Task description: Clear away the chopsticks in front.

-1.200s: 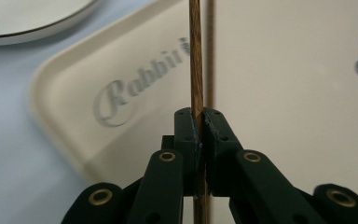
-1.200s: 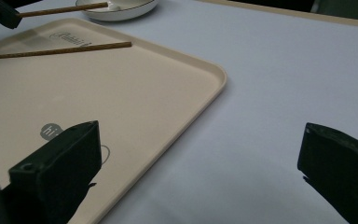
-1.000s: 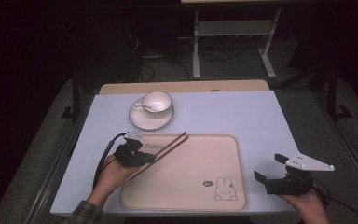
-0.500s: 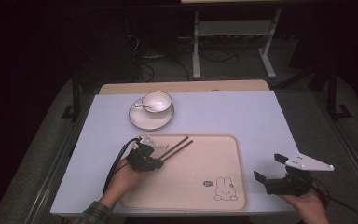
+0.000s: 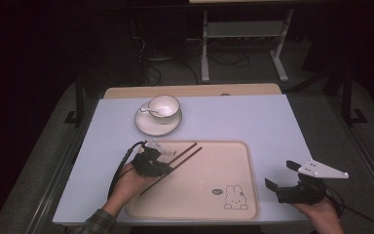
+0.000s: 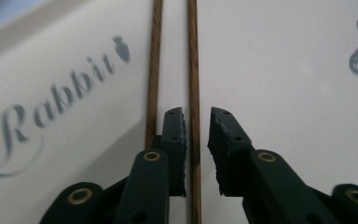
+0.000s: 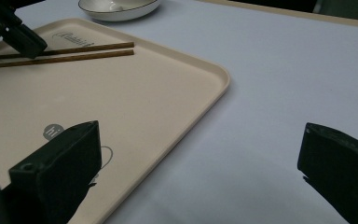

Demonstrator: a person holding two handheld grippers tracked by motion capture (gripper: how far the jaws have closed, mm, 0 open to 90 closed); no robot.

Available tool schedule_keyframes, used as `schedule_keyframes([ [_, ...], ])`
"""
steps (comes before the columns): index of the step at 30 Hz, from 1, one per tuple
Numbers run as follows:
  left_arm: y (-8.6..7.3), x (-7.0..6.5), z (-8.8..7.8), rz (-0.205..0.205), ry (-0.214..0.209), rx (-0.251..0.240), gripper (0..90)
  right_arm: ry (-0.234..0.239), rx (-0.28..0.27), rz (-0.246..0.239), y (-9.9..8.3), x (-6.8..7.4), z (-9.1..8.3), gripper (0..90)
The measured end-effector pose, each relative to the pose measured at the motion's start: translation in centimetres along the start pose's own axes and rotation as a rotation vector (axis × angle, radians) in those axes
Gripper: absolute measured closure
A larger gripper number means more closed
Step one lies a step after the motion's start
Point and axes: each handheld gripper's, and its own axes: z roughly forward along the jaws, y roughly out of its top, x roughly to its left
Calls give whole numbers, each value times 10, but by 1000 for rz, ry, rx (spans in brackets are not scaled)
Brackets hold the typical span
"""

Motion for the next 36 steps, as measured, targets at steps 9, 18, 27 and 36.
schedule_keyframes([
  [9, 42, -5, 24, 78, -82, 0, 894, 15, 2, -7, 0, 1, 3, 0],
  [18, 75, -9, 65, 106, -94, 3, 894, 31, 1, -13, 0, 1, 5, 0],
  [27, 80, 4, 82, 72, -94, -2, 894, 21, -2, -7, 0, 1, 2, 0],
  [36, 67, 20, 70, 28, -77, -20, 894, 22, 0, -9, 0, 1, 2, 0],
])
